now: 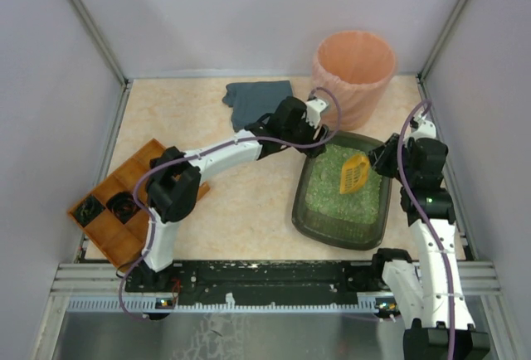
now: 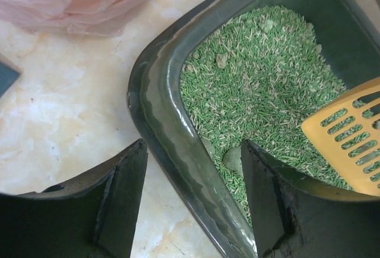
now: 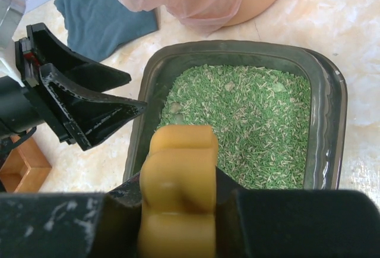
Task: Clean the litter box
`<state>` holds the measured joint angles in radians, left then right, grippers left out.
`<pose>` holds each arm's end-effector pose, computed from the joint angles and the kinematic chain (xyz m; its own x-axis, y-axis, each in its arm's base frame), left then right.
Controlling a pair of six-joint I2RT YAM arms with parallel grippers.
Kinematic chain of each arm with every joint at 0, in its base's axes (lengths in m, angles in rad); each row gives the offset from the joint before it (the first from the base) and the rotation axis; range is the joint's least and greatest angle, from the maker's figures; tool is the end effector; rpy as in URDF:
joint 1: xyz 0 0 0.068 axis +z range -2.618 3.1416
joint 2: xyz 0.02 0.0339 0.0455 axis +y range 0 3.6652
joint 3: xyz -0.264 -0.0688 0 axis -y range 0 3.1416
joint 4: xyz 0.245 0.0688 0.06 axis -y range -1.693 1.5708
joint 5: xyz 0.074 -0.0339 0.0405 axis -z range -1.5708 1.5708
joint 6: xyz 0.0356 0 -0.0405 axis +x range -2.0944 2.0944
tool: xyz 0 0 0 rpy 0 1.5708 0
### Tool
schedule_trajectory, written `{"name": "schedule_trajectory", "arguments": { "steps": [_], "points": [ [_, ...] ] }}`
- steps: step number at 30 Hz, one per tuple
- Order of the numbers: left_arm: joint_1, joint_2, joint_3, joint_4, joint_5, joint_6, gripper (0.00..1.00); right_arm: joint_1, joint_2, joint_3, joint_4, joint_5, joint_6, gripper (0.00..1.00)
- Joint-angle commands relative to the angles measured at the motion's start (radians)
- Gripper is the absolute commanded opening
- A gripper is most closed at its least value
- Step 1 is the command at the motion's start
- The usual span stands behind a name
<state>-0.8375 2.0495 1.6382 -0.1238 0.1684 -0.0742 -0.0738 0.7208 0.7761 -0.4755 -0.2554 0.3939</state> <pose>0.3195 -0.3636 0.2492 -0.4018 0.3368 -0.8515 0.8014 0.5793 -0.1490 0.1622 -0.0030 0.3169 -0.4366 0.4046 -0.8035 0.0096 0.8952 0.4456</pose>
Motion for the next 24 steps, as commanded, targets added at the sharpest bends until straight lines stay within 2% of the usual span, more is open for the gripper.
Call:
{"name": "schedule_trajectory", "arguments": {
  "steps": [1,8,17,24],
  "points": [
    [-0.032,0.033,0.072,-0.105,-0.096,0.049,0.68,0.006,-0.006,0.000,0.034,0.011,-0.007,0.00],
    [-0.043,0.051,0.081,-0.220,-0.208,0.074,0.58,0.006,0.002,-0.004,0.040,-0.003,-0.004,0.00],
    [-0.045,0.026,0.030,-0.326,-0.264,0.064,0.47,0.006,0.006,-0.012,0.045,-0.013,-0.001,0.00],
    [-0.043,0.010,-0.036,-0.389,-0.350,0.022,0.46,0.006,0.023,-0.011,0.053,-0.038,-0.003,0.00]
  ]
}}
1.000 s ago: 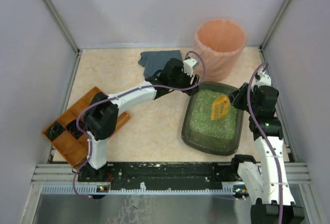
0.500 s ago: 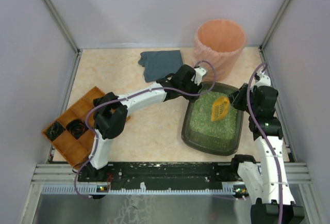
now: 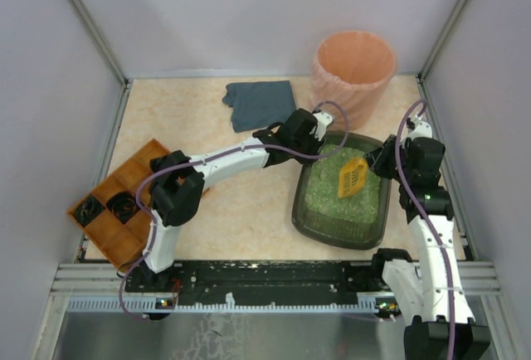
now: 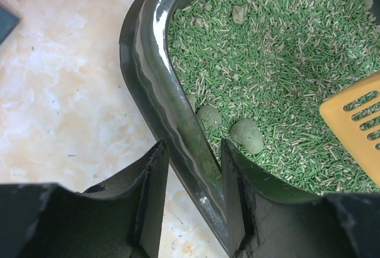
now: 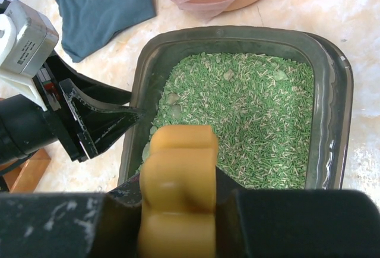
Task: Clean the litter box
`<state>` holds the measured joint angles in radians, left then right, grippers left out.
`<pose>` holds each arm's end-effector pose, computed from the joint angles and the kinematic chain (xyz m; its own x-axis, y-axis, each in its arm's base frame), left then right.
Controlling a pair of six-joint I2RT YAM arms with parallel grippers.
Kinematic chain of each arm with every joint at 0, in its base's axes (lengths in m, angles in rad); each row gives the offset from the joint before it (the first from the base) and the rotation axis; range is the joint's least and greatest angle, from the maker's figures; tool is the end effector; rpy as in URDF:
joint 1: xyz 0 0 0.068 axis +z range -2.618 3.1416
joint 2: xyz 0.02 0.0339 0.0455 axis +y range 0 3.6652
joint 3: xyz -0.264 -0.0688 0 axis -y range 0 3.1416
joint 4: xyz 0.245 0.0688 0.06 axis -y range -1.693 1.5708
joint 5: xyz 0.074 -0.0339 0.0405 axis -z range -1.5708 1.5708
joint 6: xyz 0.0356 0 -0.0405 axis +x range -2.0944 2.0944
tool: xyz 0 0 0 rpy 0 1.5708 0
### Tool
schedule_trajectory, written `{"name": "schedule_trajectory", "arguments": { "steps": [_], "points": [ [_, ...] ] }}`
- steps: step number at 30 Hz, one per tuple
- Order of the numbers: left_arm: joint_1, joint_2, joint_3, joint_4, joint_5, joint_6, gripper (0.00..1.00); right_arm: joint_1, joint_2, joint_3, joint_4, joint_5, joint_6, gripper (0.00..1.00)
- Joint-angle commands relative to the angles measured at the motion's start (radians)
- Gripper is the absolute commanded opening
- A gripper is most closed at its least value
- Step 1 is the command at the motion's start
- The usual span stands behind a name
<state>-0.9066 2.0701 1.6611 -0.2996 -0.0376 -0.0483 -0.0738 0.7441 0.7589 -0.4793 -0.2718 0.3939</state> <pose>0.2959 -0.3758 0.2316 -0.4378 0.4810 -0.7596 0.7490 0.6625 -0.0122 0.1669 -0.0028 0.3074 -0.4772 0.4060 -0.7794 0.0160 0.8908 0.4542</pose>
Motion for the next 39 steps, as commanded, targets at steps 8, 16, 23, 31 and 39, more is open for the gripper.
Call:
{"name": "schedule_trajectory", "arguments": {
  "steps": [8,16,23,31,39],
  "points": [
    [0.033,-0.074,-0.181,-0.233,-0.190,-0.058,0.46,0.006,0.015,-0.001,0.086,-0.074,-0.007,0.00],
    [0.072,-0.186,-0.347,-0.220,-0.204,-0.082,0.47,0.032,0.029,-0.001,0.163,-0.101,0.015,0.00],
    [0.166,-0.262,-0.450,-0.213,-0.228,-0.047,0.47,0.198,0.082,0.017,0.220,-0.014,0.036,0.00],
    [0.283,-0.283,-0.442,-0.214,-0.189,0.083,0.45,0.384,0.145,0.019,0.297,0.086,0.067,0.00],
    [0.304,-0.193,-0.257,-0.231,-0.081,0.174,0.46,0.401,0.179,0.040,0.352,0.118,0.072,0.00]
  ]
}}
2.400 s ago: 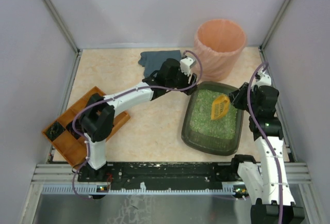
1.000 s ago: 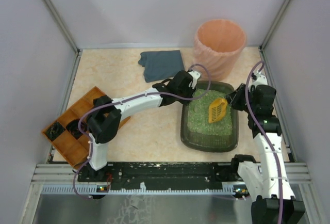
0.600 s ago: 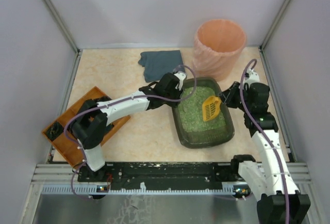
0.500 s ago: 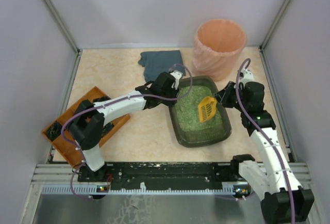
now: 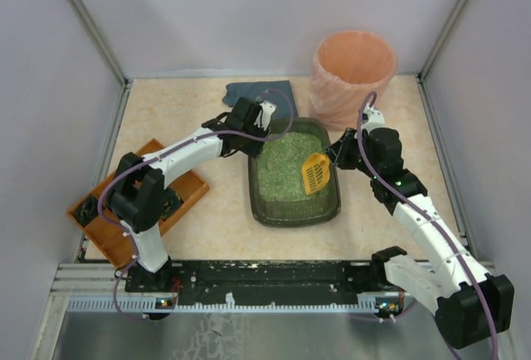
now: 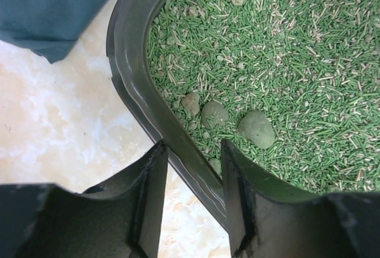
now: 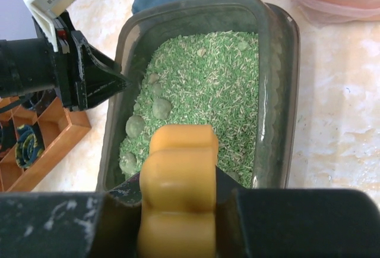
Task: Clean the litter box
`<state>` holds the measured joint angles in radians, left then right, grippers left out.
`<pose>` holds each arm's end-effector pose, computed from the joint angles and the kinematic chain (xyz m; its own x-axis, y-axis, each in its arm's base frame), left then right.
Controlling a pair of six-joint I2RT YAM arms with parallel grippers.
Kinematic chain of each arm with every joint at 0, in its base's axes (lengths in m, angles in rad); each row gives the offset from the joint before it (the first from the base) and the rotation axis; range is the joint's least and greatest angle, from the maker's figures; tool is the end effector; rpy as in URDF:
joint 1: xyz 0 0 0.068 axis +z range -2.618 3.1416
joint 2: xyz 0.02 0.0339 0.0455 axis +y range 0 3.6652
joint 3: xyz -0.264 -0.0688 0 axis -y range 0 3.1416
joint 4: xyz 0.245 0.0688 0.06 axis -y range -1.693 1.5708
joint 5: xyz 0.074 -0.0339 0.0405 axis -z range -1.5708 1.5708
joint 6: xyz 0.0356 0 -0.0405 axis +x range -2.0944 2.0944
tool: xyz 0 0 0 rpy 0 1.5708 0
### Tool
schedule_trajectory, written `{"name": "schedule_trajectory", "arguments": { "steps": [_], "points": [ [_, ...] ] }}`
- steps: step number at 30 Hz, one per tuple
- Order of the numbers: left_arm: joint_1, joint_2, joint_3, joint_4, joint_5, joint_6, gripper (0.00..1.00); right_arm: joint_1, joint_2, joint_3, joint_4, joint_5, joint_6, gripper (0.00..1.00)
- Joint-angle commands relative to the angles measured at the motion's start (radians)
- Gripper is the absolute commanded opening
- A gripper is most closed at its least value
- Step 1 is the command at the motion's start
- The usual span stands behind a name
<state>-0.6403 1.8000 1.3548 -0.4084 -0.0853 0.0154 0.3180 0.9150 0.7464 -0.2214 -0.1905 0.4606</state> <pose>0.3217 -0.2359 0.2367 -0.5958 0.4630 -0.6562 0.5596 0.8254 0.0743 0.1987 0.0725 0.2994 -0.5339 0.2837 -0.7965 -0.2635 0.8393 0.4756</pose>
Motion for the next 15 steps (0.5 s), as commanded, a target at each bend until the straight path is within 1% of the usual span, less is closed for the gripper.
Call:
{"name": "schedule_trajectory", "arguments": {
  "steps": [1,5,10,13,15],
  "points": [
    [0.037,0.083,0.065,-0.122,-0.018,0.108,0.48,0.009,0.018,0.062,0.097,0.041,-0.001,0.00],
    [0.048,0.055,0.088,-0.123,0.058,0.056,0.58,0.010,0.053,0.096,0.101,0.048,-0.012,0.00],
    [0.061,-0.068,0.026,-0.067,0.098,0.001,0.73,0.040,0.121,0.140,0.121,0.087,-0.013,0.00],
    [0.075,-0.176,-0.059,-0.008,0.118,-0.036,0.74,0.075,0.180,0.176,0.133,0.131,-0.020,0.00],
    [0.088,-0.263,-0.143,0.069,0.149,-0.060,0.74,0.100,0.225,0.203,0.146,0.160,-0.030,0.00]
  ]
}}
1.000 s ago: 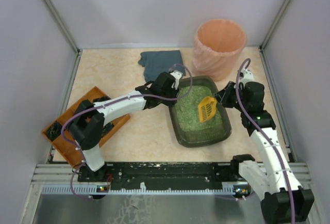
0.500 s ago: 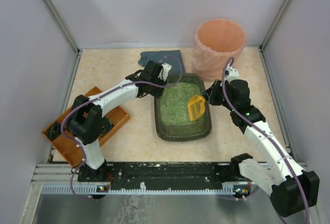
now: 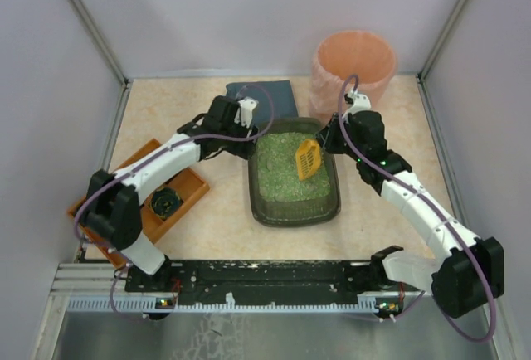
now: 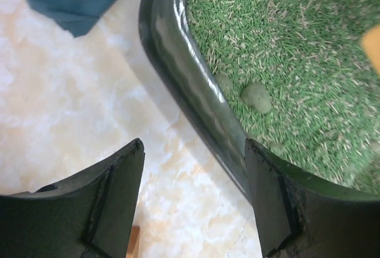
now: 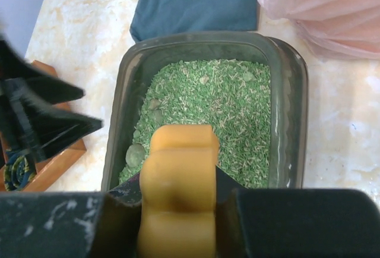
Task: Clean the litter box
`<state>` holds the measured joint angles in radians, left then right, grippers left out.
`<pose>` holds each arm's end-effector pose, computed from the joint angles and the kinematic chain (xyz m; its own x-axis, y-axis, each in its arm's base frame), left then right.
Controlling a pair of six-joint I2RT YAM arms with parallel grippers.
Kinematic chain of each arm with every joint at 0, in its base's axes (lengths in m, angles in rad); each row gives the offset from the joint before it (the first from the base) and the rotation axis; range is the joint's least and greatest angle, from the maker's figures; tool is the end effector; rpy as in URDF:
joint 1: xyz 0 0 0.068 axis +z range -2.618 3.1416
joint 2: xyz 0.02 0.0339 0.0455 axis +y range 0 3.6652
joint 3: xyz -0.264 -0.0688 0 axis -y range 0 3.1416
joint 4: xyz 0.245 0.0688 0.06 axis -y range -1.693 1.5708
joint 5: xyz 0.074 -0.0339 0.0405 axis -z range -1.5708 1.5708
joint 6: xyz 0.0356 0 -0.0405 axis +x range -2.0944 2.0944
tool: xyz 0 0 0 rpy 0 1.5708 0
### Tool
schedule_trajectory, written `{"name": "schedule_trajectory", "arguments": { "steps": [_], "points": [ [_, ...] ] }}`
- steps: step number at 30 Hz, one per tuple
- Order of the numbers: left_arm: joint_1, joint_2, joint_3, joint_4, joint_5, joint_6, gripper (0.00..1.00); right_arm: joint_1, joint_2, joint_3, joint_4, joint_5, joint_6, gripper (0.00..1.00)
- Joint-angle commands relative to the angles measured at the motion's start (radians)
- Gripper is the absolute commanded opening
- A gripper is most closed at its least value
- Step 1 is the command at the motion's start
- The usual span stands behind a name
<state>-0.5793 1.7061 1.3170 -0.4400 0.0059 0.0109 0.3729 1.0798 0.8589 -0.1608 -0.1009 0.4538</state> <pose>0.3171 -0.2077 0.2568 -0.6110 0.4127 -0.6755 0.5575 0.8302 0.0030 0.2308 0.0941 0.3104 -0.5089 0.2693 -0.8177 -0.2519 0.8616 0.4406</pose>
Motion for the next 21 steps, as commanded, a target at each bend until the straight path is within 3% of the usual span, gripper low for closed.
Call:
{"name": "schedule_trajectory", "arguments": {
  "steps": [1,5,8,15,21],
  "points": [
    [0.033,-0.216,-0.168,0.144,0.072,-0.073,0.74,0.057,0.087,0.103,0.094,0.083,-0.028,0.00],
    [0.046,-0.392,-0.355,0.337,0.080,-0.113,0.75,0.110,0.197,0.154,0.129,0.160,-0.045,0.00],
    [0.051,-0.453,-0.420,0.370,0.074,-0.120,0.76,0.130,0.253,0.162,0.176,0.206,-0.044,0.00],
    [0.051,-0.447,-0.414,0.350,0.105,-0.115,0.74,0.147,0.358,0.145,0.231,0.267,-0.024,0.00],
    [0.051,-0.435,-0.417,0.359,0.121,-0.132,0.73,0.163,0.377,0.053,0.268,0.217,0.086,0.00]
  ]
}}
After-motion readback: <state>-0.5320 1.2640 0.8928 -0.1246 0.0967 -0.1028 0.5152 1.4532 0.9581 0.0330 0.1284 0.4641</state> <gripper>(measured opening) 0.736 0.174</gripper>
